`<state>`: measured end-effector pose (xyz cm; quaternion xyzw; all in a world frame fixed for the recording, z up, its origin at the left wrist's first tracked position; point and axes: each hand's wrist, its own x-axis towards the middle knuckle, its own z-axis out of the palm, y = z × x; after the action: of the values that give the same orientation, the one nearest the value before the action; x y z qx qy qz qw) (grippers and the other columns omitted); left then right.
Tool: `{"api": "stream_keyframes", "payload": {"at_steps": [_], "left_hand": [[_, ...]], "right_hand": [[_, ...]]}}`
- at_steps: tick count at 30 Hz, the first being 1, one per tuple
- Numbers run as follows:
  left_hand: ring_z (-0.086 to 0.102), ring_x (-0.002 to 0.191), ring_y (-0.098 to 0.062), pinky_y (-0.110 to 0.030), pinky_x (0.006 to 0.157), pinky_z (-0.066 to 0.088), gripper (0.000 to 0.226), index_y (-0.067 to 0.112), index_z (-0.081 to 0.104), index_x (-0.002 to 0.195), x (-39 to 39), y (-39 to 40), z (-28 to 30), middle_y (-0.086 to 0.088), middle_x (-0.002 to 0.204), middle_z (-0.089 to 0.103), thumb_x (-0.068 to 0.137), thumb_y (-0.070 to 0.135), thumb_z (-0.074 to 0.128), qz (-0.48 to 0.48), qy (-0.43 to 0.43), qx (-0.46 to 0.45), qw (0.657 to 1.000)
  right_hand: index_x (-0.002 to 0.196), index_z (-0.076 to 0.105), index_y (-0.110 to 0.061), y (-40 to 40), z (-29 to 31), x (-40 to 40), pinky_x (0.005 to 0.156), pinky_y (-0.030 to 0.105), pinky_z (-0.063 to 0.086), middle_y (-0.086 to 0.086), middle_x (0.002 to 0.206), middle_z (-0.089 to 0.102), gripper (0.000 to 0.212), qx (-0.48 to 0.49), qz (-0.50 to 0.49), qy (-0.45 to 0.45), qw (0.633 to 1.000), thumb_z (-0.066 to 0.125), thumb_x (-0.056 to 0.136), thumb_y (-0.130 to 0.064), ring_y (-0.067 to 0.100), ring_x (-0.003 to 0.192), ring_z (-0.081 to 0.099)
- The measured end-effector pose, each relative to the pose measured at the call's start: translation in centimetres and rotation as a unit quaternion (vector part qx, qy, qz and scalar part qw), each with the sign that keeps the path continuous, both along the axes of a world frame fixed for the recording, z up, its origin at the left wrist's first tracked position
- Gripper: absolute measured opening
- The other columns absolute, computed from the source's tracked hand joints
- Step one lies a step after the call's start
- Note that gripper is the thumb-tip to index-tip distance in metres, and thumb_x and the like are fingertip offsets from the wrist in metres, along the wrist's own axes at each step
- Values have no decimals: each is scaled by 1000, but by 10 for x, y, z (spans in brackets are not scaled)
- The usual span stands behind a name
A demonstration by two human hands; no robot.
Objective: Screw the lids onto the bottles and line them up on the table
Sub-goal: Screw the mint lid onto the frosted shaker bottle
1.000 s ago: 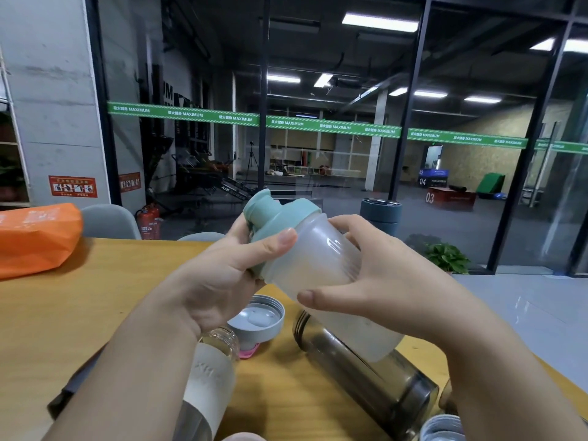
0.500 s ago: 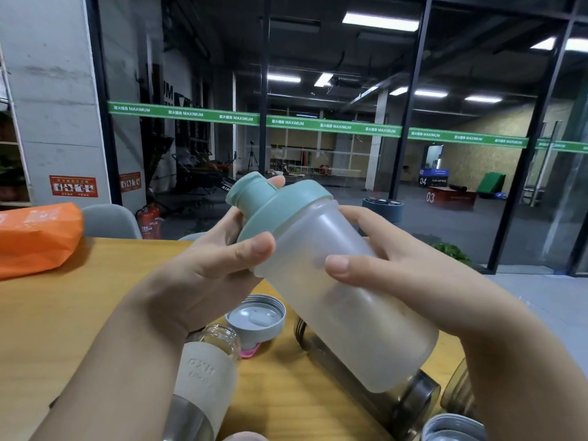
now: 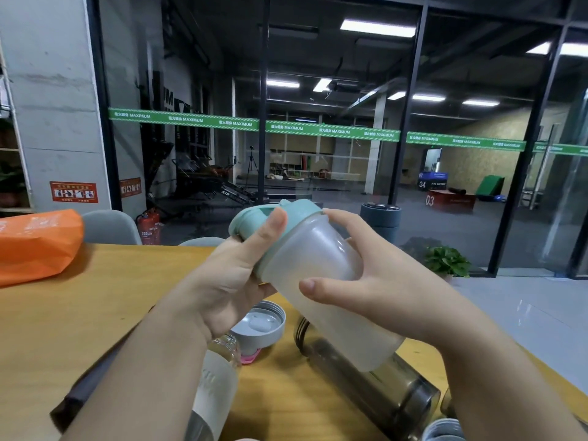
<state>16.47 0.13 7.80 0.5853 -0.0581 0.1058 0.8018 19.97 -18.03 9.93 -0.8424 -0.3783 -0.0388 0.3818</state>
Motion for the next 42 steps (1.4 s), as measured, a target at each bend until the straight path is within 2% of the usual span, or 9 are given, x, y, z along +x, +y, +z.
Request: {"api": "stream_keyframes", "payload": {"at_steps": [4,7,10,15,21,26,32,36,42], "left_hand": [[68,100,-28,-41,84,57,62,11,71,109,-1,1,-2,-15,110,71,60,46,86,5,28,10,1000],[66,107,-29,-43,85,56,77,12,65,120,-4,7,-1,-15,117,69,52,44,85,-43,30,4,999],[66,106,-31,-47,84,56,96,13,62,124,-5,8,0,-16,120,67,40,46,92,-67,30,-1,997],[68,101,-31,-49,81,56,52,7,72,108,-6,5,2,-17,114,69,69,41,79,-27,65,-40,997],[70,85,-31,-53,75,57,54,8,67,106,-2,0,0,-14,94,74,61,37,72,34,68,-85,993],[69,85,-35,-56,82,54,59,11,63,109,3,6,0,-15,93,72,59,38,76,88,54,-175,979],[72,73,-33,-58,72,56,34,17,65,102,5,12,-2,-12,80,74,77,40,71,98,42,-207,973],[72,77,-35,-56,83,53,40,20,63,105,4,14,-2,-12,82,74,75,45,71,100,46,-188,976],[71,85,-38,-56,90,48,56,22,59,105,2,11,2,-13,97,71,55,43,74,91,35,-182,979]], "right_hand": [[132,25,-50,-2,-1,6,78,27,53,-21,113,59,87,-8,-15,30,999,72,61,-68,0,91,64],[111,42,-44,-8,2,9,71,32,58,-13,94,69,73,-5,-12,87,996,69,50,-74,1,74,70],[103,53,-42,-11,2,12,71,32,59,-12,96,70,66,20,18,105,994,63,46,-76,4,77,71],[102,62,-41,-5,-1,15,73,37,60,-15,92,69,49,17,18,60,998,56,67,-75,2,78,69],[130,48,-38,0,-3,20,71,14,43,-20,116,60,77,42,-42,28,998,46,63,-77,-4,100,57],[133,33,-46,-14,2,22,76,23,49,-29,112,51,93,20,-22,61,998,60,51,-81,-3,93,62],[122,42,-38,-16,0,28,82,38,57,-18,116,56,76,36,8,47,998,78,57,-51,4,87,69],[115,49,-39,-17,-1,29,79,30,56,-20,115,58,71,64,-8,36,997,71,52,-63,3,84,69],[107,56,-31,-16,1,27,76,39,59,-7,96,69,64,82,-36,77,993,50,58,-73,11,70,72]]}}
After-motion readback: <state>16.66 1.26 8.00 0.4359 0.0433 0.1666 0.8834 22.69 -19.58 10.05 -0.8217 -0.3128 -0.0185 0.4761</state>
